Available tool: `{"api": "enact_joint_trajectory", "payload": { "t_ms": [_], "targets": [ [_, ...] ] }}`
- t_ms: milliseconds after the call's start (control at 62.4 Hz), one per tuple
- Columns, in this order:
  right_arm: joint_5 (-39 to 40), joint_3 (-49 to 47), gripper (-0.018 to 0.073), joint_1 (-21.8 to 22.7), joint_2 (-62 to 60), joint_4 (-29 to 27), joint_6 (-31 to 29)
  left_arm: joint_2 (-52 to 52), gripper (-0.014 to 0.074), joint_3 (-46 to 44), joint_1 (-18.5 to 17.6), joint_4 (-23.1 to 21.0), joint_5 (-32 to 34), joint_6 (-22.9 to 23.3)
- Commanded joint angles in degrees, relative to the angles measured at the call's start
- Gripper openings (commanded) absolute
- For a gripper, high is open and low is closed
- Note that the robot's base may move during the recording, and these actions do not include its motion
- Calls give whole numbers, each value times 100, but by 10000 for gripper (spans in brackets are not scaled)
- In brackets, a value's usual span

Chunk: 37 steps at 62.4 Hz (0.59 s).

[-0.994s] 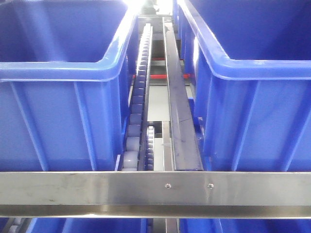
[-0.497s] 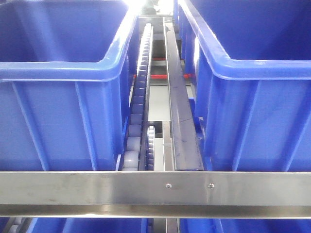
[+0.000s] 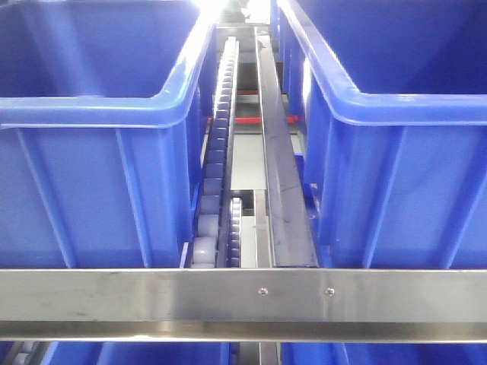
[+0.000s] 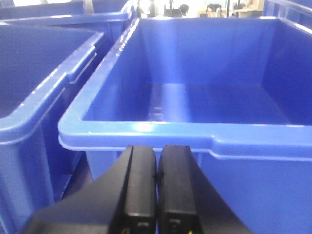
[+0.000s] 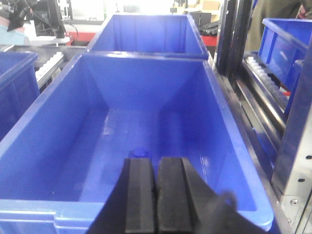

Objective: Pick and sort blue part to right shelf

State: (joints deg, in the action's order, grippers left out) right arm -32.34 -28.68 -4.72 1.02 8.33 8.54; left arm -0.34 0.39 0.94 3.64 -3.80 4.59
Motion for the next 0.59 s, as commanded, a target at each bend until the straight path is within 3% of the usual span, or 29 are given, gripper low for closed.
{"api": "enact_joint_trajectory", "payload": {
  "t_ms": [0, 577],
  "targets": [
    [524, -119, 38, 24, 99, 81, -40, -121, 124, 133, -3, -47, 557, 0],
    [532, -73, 38, 24, 85, 100, -40, -121, 124, 133, -3, -47, 557, 0]
  ]
}}
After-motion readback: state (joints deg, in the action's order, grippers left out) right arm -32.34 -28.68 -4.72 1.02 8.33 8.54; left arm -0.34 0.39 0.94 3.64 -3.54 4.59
